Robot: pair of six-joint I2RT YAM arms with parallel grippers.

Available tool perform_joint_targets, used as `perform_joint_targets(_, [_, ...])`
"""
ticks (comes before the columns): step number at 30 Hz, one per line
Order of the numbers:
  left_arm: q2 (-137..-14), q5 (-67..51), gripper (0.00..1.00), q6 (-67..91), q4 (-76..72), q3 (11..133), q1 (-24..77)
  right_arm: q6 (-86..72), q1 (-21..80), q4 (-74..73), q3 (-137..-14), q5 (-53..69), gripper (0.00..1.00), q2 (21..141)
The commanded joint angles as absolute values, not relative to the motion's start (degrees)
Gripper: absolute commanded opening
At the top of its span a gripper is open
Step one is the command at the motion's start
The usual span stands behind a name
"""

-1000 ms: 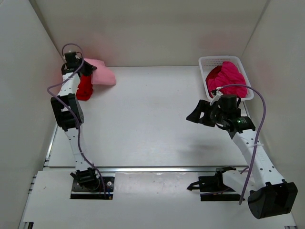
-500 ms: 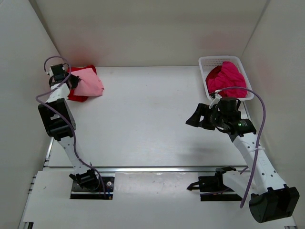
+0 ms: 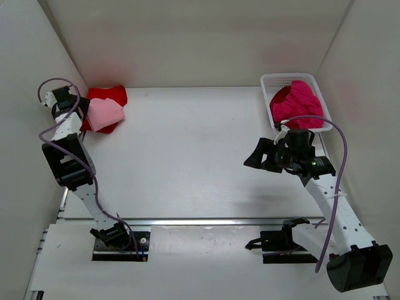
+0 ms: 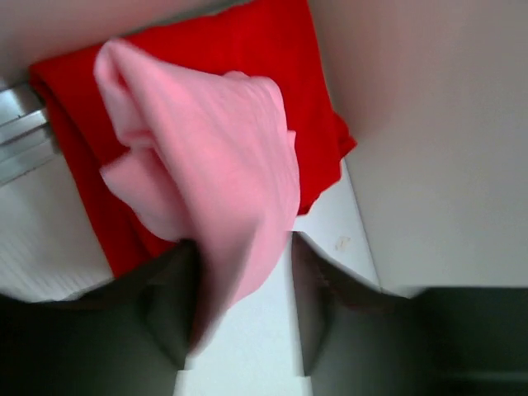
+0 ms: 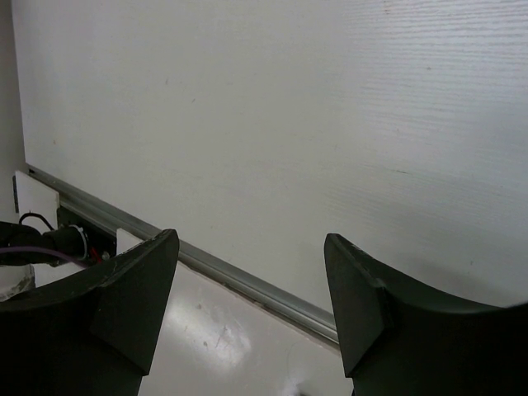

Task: Fold and stack the t-shirts
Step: Put the neatly folded tshirt into the corner of the board with the left arm

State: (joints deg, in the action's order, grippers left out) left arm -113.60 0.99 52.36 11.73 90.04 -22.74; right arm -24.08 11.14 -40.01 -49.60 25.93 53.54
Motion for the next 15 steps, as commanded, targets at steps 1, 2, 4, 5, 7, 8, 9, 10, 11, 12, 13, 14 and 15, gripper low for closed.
perform_joint_targets(1, [-111.80,0.18,0.61,54.23,9.93,90.62,-23.81,-23.29,11.51,-40.34,-52.47,25.57,0.69,52.56])
perform_joint_targets(2, [-111.45,0.18,0.68,54.75,9.32,90.53,-23.91,-23.38,11.08,-40.25,-52.56,25.58,0.69,52.65])
perform_joint_targets(4, [-111.01,-1.32,0.98,55.89,9.23,89.39,-24.34,-23.38,11.07,-40.26,-53.00,25.49,0.69,52.65])
perform_joint_targets(5, [-110.66,-2.19,0.99,56.25,8.62,88.43,-24.35,-23.38,10.81,-40.34,-53.35,25.49,0.70,52.65])
perform_joint_targets(7, [-109.61,-3.51,0.99,56.86,8.00,86.67,-24.44,-23.73,10.98,-40.43,-53.35,25.66,0.71,52.56])
perform_joint_targets(8, [-108.99,-3.95,0.99,57.30,7.21,84.75,-24.35,-23.64,10.73,-40.60,-53.26,26.01,0.72,52.30])
perform_joint_targets(9, [-107.85,-4.48,0.98,57.74,6.51,83.86,-24.35,-23.64,10.29,-40.34,-53.17,25.84,0.73,52.03])
perform_joint_targets(10, [-107.32,-4.40,0.98,57.92,6.24,81.76,-24.26,-23.56,10.11,-40.60,-52.91,26.10,0.75,51.94])
perform_joint_targets(11, [-106.10,-5.09,0.99,58.35,5.89,79.82,-24.26,-24.08,10.46,-40.34,-53.35,26.54,0.78,51.60])
perform_joint_targets(12, [-104.95,-5.53,0.99,58.71,5.89,79.02,-24.00,-24.26,9.85,-40.86,-53.52,26.89,0.82,51.59])
perform_joint_targets(13, [-104.42,-5.54,0.98,58.54,5.80,77.36,-24.08,-24.95,10.10,-40.52,-53.26,27.24,0.86,51.42])
perform_joint_targets(14, [-103.37,-5.71,0.99,58.54,5.80,75.78,-24.26,-24.70,9.32,-40.34,-53.26,27.77,0.92,51.16])
perform_joint_targets(15, [-101.97,-4.23,0.99,58.27,7.54,75.07,-24.26,-25.13,9.49,-40.52,-53.26,27.77,0.93,50.46])
